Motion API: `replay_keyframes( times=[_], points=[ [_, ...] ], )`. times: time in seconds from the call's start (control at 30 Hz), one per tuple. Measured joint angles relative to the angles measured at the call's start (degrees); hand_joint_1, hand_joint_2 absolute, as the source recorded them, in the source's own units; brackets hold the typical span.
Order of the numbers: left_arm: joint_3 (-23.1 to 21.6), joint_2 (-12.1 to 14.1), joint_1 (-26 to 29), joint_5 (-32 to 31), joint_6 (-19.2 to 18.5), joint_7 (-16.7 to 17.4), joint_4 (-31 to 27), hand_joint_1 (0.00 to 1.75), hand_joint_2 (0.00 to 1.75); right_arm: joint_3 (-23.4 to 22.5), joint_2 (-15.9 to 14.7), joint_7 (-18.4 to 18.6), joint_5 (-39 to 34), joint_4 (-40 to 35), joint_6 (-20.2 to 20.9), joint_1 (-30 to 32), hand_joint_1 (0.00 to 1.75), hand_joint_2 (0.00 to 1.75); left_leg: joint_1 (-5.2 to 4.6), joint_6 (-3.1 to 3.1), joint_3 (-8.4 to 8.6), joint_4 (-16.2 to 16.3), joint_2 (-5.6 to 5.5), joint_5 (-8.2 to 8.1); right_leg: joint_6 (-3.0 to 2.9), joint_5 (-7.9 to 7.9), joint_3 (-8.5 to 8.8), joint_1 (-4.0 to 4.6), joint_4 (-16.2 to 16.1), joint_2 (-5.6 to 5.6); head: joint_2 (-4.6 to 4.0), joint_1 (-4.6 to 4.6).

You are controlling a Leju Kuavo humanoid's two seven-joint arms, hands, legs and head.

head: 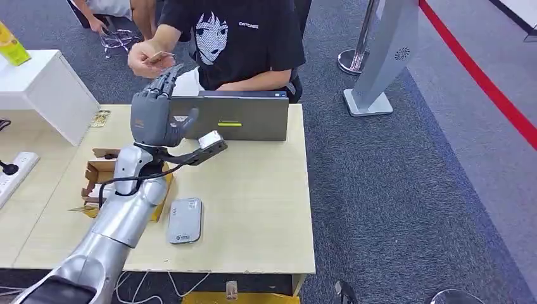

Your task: Pass the card to the sensor for recognition and then transmit it.

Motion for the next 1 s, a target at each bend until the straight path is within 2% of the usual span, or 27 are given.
replay_keyframes(
  times=[0.13, 0.27, 0.4, 0.6, 0.77, 1.0],
  points=[
    [-0.55, 0.83, 2.95, 1.88, -1.16, -2.46, -1.83, 0.00, 1.75, -0.72, -0.11, -0.68, -0.70, 0.00, 0.07, 0.36, 0.00, 1.75, 0.00, 0.00, -0.02, -0.01, 0.00, 0.00, 0.00, 0.00, 0.00, 0.00, 0.00, 0.00, 0.00, 0.00],
    [-2.06, 4.13, 7.49, 1.88, -2.60, -5.36, -5.45, 0.00, 1.75, -1.53, -0.35, -1.38, -1.73, -0.02, 0.50, 1.06, 0.00, 1.75, 0.00, 0.00, -0.06, -0.03, 0.02, -0.01, -0.01, -0.02, -0.07, 0.01, 0.00, 0.02, 0.00, -0.02],
    [-3.08, 9.06, 11.58, -2.47, 0.63, -4.50, -7.83, 0.00, 1.75, -2.64, -0.70, -1.90, -2.63, -0.07, 0.85, 1.72, 0.00, 1.75, 0.01, 0.00, -0.08, -0.06, 0.05, -0.01, -0.01, -0.02, -0.12, 0.02, 0.01, 0.04, 0.00, -0.02],
    [-3.06, 17.06, 16.26, -2.60, 3.06, -4.22, -8.61, 0.00, 1.75, -3.56, -1.14, -2.60, -2.96, -0.07, 0.94, 2.41, 0.00, 1.75, 0.02, -0.01, -0.09, -0.07, 0.04, 0.00, -0.01, -0.03, -0.14, 0.02, 0.02, 0.01, 0.00, 0.00],
    [-2.25, 21.58, 18.78, -2.80, 3.21, -4.22, -8.59, 0.00, 1.75, -3.89, -1.27, -3.02, -2.69, -0.07, 1.03, 2.69, 0.00, 1.75, 0.01, -0.01, -0.11, -0.07, 0.04, 0.00, -0.01, -0.02, -0.13, 0.01, 0.02, 0.02, 0.00, -0.02],
    [0.57, 25.07, 21.57, -1.90, 3.06, -4.77, -8.33, 0.00, 1.75, -4.04, -1.27, -3.15, -2.98, -0.07, 1.33, 2.81, 0.00, 1.75, 0.01, -0.01, -0.11, -0.06, 0.04, 0.00, -0.01, -0.02, -0.14, 0.01, 0.01, 0.01, 0.00, -0.02]
  ],
)
